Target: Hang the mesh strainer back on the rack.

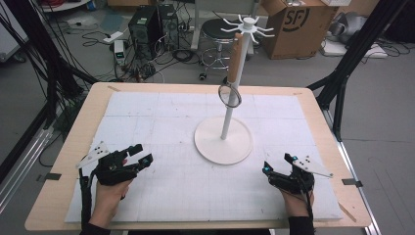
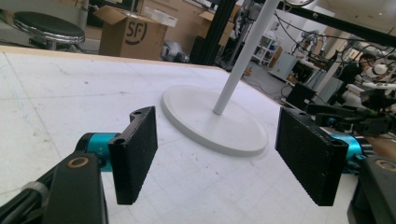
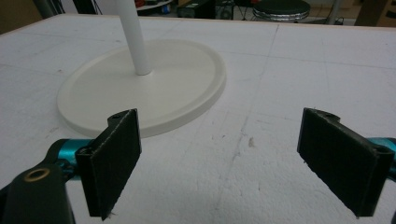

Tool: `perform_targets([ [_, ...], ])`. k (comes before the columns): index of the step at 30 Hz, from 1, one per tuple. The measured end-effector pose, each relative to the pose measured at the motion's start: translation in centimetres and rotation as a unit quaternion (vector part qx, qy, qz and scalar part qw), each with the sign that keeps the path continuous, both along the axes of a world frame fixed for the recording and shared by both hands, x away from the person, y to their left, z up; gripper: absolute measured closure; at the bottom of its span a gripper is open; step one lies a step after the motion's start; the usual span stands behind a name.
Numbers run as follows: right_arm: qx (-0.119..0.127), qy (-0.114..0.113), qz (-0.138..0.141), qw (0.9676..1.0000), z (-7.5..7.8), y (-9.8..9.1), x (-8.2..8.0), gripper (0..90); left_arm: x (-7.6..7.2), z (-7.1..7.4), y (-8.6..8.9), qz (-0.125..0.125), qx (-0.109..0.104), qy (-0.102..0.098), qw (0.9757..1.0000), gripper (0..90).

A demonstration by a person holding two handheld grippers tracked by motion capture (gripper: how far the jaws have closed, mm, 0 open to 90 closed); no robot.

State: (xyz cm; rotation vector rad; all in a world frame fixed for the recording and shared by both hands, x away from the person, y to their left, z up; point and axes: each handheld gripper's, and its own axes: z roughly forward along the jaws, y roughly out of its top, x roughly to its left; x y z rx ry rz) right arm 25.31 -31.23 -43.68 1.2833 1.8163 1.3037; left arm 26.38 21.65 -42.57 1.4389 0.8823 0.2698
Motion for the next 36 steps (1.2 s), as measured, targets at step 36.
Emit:
perform_targets([
  [36, 0.034, -0.003, 0.012, 0.9994, 0.1, -0.3, 0.2, 11.8, 0.0, -1.6, -0.1, 0.039, 0.069, 0.027, 0.9965, 23.4],
])
